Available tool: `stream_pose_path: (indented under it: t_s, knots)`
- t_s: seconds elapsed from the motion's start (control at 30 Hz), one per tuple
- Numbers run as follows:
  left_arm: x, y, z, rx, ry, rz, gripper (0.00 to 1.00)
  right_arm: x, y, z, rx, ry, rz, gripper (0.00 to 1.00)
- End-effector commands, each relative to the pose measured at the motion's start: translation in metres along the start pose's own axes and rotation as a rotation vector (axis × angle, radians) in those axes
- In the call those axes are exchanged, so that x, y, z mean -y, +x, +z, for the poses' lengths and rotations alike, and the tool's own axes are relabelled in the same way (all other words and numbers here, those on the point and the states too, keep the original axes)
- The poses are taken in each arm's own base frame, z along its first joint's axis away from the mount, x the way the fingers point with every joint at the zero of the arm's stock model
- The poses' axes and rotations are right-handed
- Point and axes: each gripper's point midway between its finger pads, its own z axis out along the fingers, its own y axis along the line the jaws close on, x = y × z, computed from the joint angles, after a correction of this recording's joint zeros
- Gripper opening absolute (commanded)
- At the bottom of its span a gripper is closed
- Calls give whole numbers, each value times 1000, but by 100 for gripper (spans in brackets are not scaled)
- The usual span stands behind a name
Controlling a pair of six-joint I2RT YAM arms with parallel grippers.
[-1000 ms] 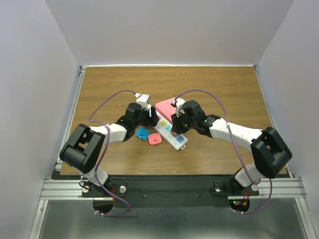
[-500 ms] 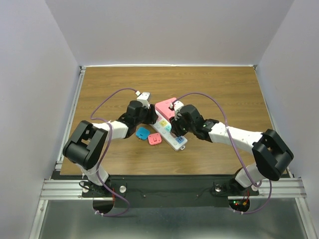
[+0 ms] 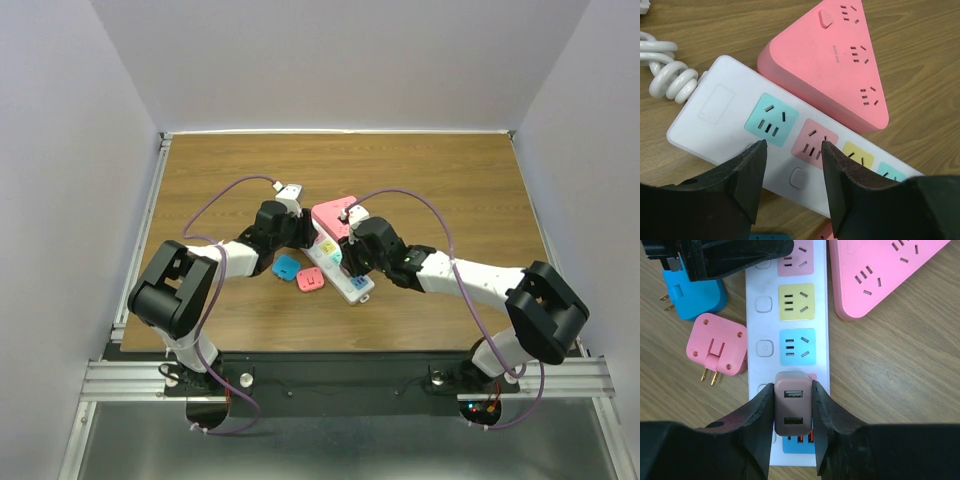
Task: Insert the plug
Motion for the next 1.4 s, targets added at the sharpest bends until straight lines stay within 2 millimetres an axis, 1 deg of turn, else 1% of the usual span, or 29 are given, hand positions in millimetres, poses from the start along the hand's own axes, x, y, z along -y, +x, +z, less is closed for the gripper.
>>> stream_pose_path:
  t_s: [0.0,0.1,0.2,0.37,0.73,0.83,0.9,0.93,1.0,1.03,1.13,1.27,1.37]
  knots:
    - [-13,45,-1,-164,-42,-17,59,-2,72,0,-227,43,45,0]
    - [-13,48,-1,-170,-40,-23,59,-7,76,2,-232,55,79,0]
    - [-13,49,-1,-172,-41,-26,59,-6,83,2,-239,70,101,0]
    - [-13,51,0,-176,-40,-27,59,-5,105,2,-287,99,113,0]
    - [-13,56,2,-189,-33,-37,58,-14,138,-2,-350,170,151,1]
    - [-12,56,2,-189,-30,-37,57,-13,144,-6,-360,212,153,0]
    - [-12,56,2,-191,-29,-38,57,-12,144,-8,-354,244,154,0]
    - [-12,58,2,-193,-31,-40,57,-14,147,-10,-363,250,144,0]
    - [-12,58,2,-196,-29,-38,57,-14,150,-10,-370,281,140,0]
    - [-11,57,2,-192,-26,-37,57,-13,156,-10,-393,300,134,0]
    - [-11,58,2,-192,-26,-37,57,-15,164,-10,-417,331,116,1]
    - [-11,60,2,-197,-20,-40,57,-19,166,-4,-434,367,83,0]
    - [-11,61,3,-200,-17,-37,57,-18,167,-3,-443,386,70,0]
